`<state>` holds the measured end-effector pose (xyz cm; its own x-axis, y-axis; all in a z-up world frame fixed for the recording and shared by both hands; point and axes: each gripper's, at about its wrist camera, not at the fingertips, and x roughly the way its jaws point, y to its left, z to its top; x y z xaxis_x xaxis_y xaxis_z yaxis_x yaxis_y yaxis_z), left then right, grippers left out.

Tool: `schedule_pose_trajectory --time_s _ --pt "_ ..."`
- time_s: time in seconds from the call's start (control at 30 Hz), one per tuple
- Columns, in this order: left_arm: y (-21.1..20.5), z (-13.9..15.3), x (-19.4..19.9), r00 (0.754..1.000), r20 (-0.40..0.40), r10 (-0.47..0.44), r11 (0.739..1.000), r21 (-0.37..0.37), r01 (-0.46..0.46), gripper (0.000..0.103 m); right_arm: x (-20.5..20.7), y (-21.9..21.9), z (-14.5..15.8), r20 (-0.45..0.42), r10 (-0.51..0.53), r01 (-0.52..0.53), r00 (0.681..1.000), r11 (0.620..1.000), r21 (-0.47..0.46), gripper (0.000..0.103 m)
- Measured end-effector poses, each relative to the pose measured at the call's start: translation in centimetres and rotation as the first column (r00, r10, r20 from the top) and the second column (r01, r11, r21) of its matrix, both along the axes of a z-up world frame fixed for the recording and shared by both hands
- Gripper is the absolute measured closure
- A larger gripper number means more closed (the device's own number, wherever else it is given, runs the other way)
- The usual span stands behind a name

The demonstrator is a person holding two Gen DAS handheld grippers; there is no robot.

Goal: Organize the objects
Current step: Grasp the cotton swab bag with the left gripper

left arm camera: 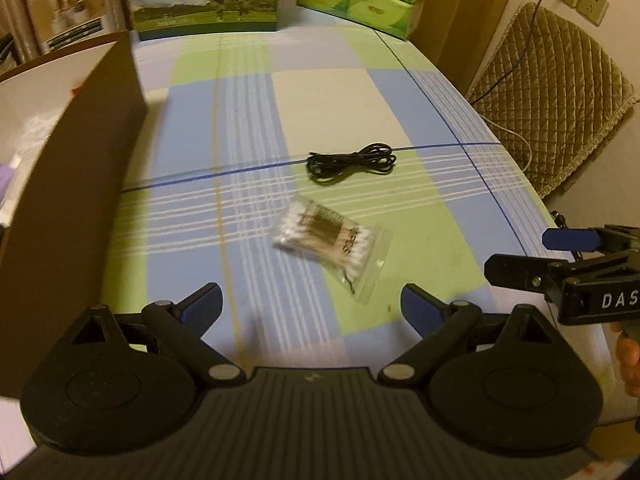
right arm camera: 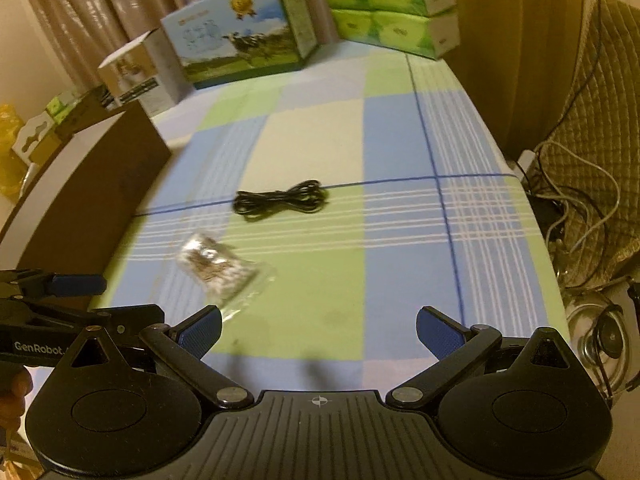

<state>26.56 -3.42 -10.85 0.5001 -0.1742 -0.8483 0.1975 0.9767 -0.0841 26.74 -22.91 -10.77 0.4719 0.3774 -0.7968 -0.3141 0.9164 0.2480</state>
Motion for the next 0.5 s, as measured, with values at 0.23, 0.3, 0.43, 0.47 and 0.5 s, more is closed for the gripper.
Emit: schedule_pose_trajectory --time_s 0.23,0.3,0.43,0.47,0.5 --pt "-1.9 -2.2 2.6 0.996 0.04 -0.081 0.994 0.076 0.078 0.009 1.4 -1.0 -1.1 -0.024 -0.021 0.021 0.999 1.0 -0.004 0.002" --pt "-2.3 -2.7 3.4 0.993 0.05 -0.109 0.99 0.091 0.104 0.009 1.7 -1.2 -1.4 -0.034 -0.03 0.029 0.999 1.0 -0.003 0.002" --pt "-3.4 -3.9 4.6 0.986 0.067 -0.156 0.98 0.132 0.146 0.012 1.9 -1.7 -1.9 -0.054 -0.048 0.047 0.997 0.999 -0.003 0.002" --pt "-3.6 -4.1 4.7 0.983 0.068 -0.169 0.978 0.138 0.158 0.014 2.0 -1.9 -2.0 -0.059 -0.053 0.053 0.997 0.999 -0.004 0.002" --pt "-3.8 -4.4 4.9 0.98 0.068 -0.185 0.974 0.145 0.174 0.018 2.0 -2.0 -2.1 -0.062 -0.058 0.058 0.996 0.998 -0.004 0.002"
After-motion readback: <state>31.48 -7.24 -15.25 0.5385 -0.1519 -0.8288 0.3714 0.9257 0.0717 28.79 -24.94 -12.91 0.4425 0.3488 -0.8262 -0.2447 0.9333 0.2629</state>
